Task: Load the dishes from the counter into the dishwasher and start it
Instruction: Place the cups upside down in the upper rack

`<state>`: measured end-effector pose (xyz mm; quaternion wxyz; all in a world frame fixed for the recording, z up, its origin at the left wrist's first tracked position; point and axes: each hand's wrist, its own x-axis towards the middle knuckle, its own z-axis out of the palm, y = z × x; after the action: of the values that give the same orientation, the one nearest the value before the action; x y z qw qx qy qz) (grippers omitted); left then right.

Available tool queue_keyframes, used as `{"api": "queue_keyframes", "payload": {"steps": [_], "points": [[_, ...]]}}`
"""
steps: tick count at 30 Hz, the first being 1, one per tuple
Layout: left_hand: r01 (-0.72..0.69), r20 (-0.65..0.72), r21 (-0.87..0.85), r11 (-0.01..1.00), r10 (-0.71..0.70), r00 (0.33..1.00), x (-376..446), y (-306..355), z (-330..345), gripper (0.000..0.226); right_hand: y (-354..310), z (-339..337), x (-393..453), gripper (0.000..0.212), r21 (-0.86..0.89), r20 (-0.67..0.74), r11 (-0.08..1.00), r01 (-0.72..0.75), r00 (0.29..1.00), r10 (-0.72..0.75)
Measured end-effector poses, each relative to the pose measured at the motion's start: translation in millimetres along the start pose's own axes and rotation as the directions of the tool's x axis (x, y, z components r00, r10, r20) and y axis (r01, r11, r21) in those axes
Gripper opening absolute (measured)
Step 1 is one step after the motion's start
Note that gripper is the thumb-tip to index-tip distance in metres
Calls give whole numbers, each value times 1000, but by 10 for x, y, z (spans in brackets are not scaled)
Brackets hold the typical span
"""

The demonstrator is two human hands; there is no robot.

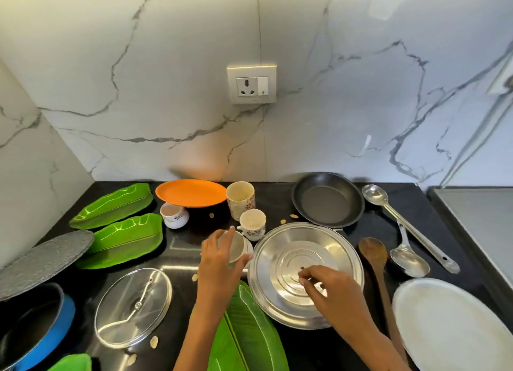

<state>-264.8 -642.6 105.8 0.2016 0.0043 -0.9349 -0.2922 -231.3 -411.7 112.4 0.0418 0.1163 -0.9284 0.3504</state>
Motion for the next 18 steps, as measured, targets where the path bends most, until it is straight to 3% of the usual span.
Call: {"api": "queue_keyframes", "payload": {"steps": [6,11,15,18], "points": [[-206,61,-138,969,216,974,-496,979,-70,65,367,-550,-646,13,-2,-143,995,-96,985,94],[-372,132,-298,879,424,896,-1089,1910,227,58,917,-1126,-1658,16,-14,-280,960,-279,923,264],[-452,223,-438,777,581,783,-1700,2672,622,61,1346,-1585,-2686,8,6,-443,896,-444,802,400],[-489,294,-562,667,714,635,-2227,3231,984,62,1633,-1812,-3532,18,55,-526,795,-604,659,537]]}}
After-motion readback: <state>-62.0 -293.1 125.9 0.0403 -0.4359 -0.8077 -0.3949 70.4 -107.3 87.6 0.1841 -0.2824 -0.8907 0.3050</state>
